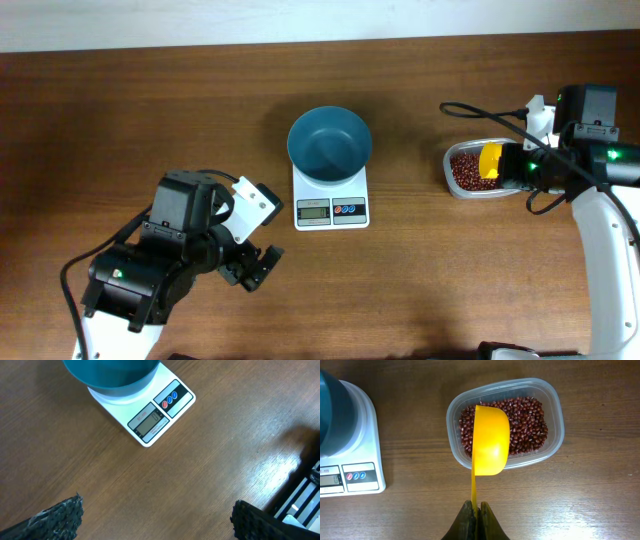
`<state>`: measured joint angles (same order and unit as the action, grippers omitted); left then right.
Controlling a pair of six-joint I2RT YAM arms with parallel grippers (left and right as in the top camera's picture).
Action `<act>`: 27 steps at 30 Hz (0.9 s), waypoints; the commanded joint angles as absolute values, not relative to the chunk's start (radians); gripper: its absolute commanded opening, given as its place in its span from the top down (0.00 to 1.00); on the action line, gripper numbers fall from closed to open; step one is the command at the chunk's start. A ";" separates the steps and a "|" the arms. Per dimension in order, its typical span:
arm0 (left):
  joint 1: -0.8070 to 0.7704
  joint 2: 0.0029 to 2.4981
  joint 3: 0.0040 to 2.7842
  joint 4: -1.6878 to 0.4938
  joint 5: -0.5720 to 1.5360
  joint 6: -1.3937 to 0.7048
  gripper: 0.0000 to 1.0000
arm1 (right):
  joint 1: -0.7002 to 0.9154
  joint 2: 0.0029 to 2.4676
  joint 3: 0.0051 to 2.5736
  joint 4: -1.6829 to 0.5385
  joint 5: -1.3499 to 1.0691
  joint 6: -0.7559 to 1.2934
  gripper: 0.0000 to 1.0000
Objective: Scoop item into bowl and weigh 50g on scale
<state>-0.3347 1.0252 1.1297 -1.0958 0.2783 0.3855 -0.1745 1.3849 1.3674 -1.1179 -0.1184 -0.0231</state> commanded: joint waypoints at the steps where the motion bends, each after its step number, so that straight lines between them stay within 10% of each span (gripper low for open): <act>1: -0.338 1.029 1.151 -1.094 0.265 0.383 0.01 | -0.178 1.385 1.369 -1.118 -0.123 -0.023 0.96; 27: -0.337 1.034 1.151 -1.158 0.386 0.541 0.01 | -0.178 1.385 1.369 -1.118 -0.120 -0.023 0.96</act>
<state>-0.3347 1.0252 1.1297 -1.1278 0.3111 0.4454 -0.1745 1.3849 1.3674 -1.1183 -0.1184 -0.0227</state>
